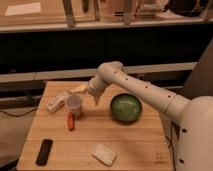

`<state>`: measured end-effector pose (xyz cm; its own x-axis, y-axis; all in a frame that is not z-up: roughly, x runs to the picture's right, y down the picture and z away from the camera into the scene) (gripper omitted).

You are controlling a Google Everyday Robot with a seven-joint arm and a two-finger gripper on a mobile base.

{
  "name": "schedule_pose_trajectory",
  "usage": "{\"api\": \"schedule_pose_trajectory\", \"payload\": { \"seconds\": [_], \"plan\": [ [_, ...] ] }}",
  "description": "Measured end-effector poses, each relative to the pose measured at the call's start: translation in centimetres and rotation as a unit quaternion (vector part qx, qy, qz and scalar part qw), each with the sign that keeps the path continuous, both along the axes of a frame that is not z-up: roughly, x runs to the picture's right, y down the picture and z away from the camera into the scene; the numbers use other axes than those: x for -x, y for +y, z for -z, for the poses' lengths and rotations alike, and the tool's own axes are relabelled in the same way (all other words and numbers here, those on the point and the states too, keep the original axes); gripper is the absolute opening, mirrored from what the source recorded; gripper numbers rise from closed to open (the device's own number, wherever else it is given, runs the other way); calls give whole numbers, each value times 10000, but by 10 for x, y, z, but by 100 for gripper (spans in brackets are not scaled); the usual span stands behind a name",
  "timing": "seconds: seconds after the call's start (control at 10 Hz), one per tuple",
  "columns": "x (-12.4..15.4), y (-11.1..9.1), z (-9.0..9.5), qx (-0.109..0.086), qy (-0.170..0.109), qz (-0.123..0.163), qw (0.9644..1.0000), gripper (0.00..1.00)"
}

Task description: Pick up the ceramic cup

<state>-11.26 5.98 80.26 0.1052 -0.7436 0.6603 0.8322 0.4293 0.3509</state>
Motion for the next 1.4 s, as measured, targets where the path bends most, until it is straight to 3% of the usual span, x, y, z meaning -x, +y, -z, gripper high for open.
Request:
{"api": "schedule_pose_trajectory", "payload": {
  "seconds": [0.7,1.4],
  "plan": [
    [8,13,-14,-182,265,388,9987,80],
    [18,30,-36,-113,553,782,9953,80]
  ]
}}
